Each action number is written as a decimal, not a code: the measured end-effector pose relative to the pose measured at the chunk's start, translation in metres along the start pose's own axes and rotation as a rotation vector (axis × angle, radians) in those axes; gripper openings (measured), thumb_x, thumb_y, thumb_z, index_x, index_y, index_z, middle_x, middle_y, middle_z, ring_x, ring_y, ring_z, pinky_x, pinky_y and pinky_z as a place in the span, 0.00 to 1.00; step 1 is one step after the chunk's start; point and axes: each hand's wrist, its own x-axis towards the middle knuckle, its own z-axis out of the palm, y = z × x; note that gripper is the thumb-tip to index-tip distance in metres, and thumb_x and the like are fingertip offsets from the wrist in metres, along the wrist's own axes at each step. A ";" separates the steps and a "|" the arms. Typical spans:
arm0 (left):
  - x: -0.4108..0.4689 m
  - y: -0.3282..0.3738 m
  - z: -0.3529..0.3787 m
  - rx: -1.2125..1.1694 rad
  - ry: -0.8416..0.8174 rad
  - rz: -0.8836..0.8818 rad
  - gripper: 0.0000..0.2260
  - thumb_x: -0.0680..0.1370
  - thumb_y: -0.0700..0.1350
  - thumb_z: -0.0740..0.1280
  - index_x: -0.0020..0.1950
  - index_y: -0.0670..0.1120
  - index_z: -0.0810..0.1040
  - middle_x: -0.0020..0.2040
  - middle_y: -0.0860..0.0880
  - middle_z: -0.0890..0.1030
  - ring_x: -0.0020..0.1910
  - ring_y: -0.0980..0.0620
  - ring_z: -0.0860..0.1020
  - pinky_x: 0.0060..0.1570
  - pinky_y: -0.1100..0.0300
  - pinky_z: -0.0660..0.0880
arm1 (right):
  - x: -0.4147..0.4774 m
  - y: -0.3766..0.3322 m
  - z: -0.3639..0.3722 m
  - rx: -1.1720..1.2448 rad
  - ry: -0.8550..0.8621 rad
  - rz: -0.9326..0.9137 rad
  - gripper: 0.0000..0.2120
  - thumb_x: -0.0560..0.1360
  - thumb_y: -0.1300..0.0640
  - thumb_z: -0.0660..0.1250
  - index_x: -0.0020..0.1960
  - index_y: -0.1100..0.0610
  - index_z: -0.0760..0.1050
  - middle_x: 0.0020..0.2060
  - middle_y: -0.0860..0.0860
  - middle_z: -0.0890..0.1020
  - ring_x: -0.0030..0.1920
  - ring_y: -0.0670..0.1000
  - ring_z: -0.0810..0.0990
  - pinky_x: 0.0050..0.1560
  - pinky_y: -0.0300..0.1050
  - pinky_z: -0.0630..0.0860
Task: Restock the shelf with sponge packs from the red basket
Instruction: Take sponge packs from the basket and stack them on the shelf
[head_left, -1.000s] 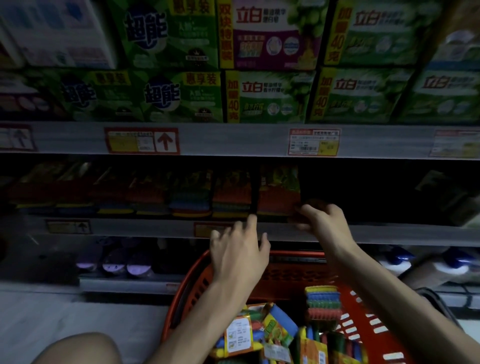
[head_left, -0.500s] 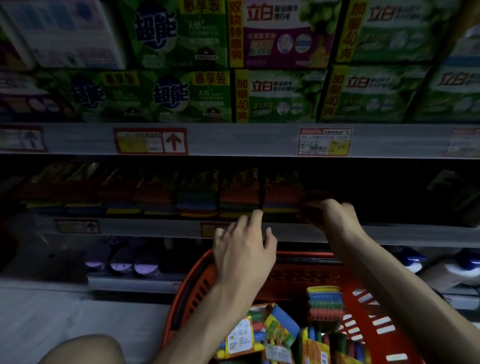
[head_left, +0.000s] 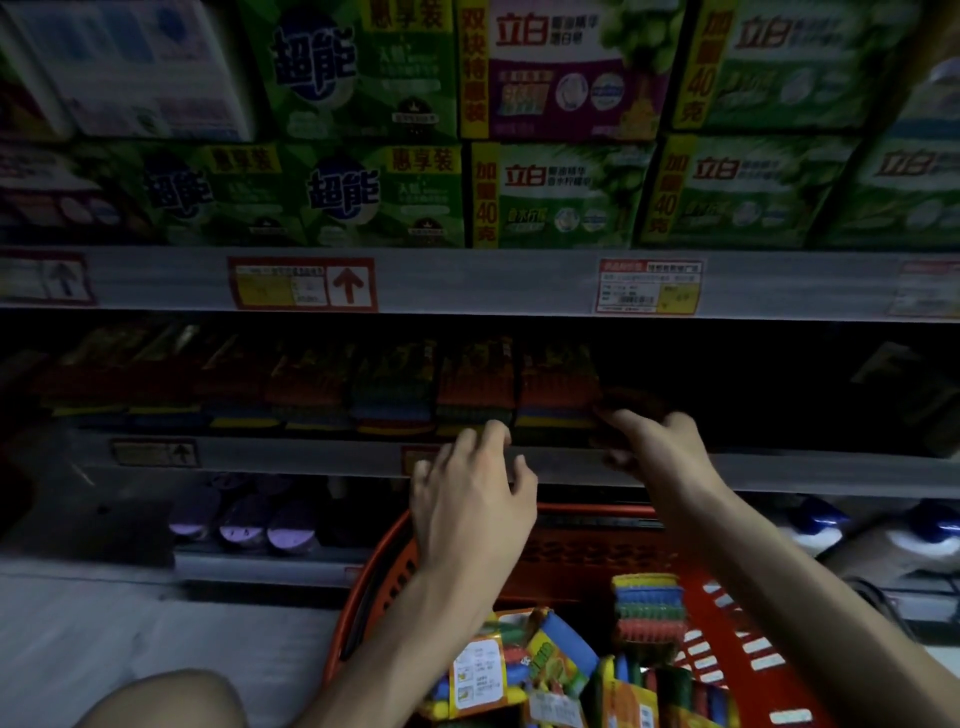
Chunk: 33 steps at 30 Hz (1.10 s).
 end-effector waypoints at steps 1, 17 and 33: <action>0.000 -0.002 -0.001 -0.004 0.012 -0.004 0.09 0.81 0.55 0.62 0.59 0.53 0.75 0.51 0.54 0.79 0.54 0.49 0.79 0.55 0.50 0.71 | -0.001 0.001 -0.001 -0.034 0.002 -0.029 0.04 0.81 0.61 0.68 0.51 0.53 0.80 0.52 0.55 0.85 0.47 0.50 0.86 0.38 0.40 0.79; 0.001 -0.017 0.003 -0.054 -0.022 -0.085 0.21 0.81 0.55 0.64 0.72 0.50 0.70 0.65 0.48 0.75 0.64 0.44 0.75 0.61 0.45 0.74 | -0.005 0.022 -0.001 -0.175 0.012 -0.132 0.24 0.78 0.66 0.69 0.73 0.57 0.71 0.60 0.60 0.81 0.54 0.57 0.84 0.33 0.35 0.80; -0.016 -0.024 0.029 0.303 0.160 0.249 0.31 0.74 0.49 0.72 0.77 0.46 0.70 0.72 0.40 0.74 0.70 0.35 0.72 0.70 0.37 0.69 | -0.038 0.051 -0.004 -1.253 0.077 -0.893 0.40 0.64 0.65 0.77 0.74 0.57 0.71 0.71 0.60 0.73 0.67 0.62 0.74 0.39 0.49 0.83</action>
